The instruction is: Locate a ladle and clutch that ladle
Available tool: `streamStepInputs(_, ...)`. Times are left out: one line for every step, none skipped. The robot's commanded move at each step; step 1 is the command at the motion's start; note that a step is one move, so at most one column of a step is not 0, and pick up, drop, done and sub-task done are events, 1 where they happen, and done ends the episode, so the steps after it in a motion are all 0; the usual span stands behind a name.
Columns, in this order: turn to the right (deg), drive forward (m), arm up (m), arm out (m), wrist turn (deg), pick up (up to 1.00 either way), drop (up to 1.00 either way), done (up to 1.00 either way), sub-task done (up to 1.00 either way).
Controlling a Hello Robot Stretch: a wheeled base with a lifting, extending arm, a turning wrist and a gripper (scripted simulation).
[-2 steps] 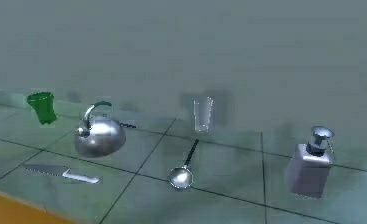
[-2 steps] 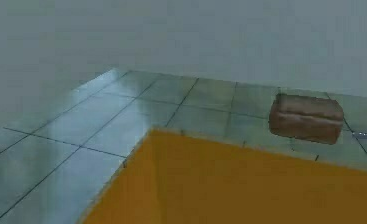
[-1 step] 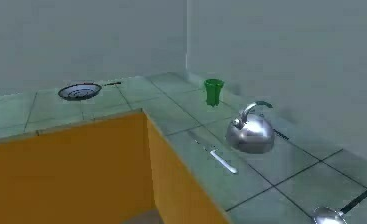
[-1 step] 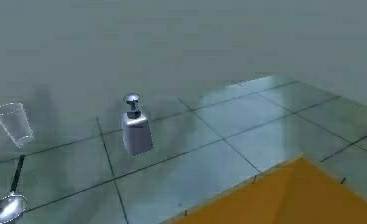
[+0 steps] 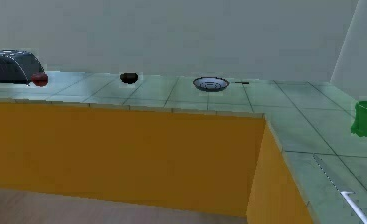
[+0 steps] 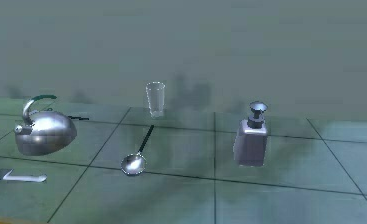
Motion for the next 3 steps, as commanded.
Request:
streamStepInputs(0.0, 0.00, 0.50, 0.00, 0.0, 0.00, 0.00, 0.00, 0.00)
streamStepInputs(0.0, 0.00, 0.38, 0.00, 0.0, 0.00, 0.00, 0.00, 0.00)
streamStepInputs(0.0, 0.00, 0.00, 0.18, 0.0, 0.00, 0.00, 0.00, 0.00)
